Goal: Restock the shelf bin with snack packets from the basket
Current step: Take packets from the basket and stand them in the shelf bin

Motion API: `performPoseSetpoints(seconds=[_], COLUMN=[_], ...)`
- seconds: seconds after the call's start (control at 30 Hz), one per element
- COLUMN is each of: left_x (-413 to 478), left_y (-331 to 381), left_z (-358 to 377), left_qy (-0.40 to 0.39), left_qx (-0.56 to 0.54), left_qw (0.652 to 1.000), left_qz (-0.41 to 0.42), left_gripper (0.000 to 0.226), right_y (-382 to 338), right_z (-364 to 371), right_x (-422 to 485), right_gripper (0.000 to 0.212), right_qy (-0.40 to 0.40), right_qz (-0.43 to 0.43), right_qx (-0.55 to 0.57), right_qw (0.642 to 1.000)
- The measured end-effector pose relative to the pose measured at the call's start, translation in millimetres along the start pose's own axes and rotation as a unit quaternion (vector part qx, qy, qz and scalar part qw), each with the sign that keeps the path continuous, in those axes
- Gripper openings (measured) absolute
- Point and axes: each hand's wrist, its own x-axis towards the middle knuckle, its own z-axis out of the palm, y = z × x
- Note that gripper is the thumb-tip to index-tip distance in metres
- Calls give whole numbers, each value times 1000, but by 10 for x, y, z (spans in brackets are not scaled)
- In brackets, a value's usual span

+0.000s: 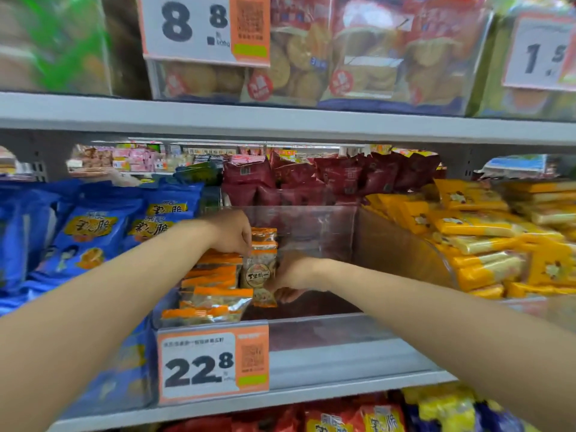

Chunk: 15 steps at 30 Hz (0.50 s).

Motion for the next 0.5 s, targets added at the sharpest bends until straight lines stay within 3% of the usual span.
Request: performPoseSetpoints(seconds=[0.17,0.27,0.5], left_x=[-3,-20,-98], left_y=[3,13,37], left_z=[-13,-24,-29], left_qy=[-3,1,7], left_qx=[-18,-34,-51], left_qw=[1000,999,999], left_qz=[11,18,9], left_gripper=[11,11,12], right_y=[16,11,24], right_z=[7,-7,0], right_x=[-56,-66,-135], right_gripper=[3,20,31], right_qy=[-15,-24,-41], right_qz=[42,53,76], right_qx=[71,83,116], right_qw=[996,995,989])
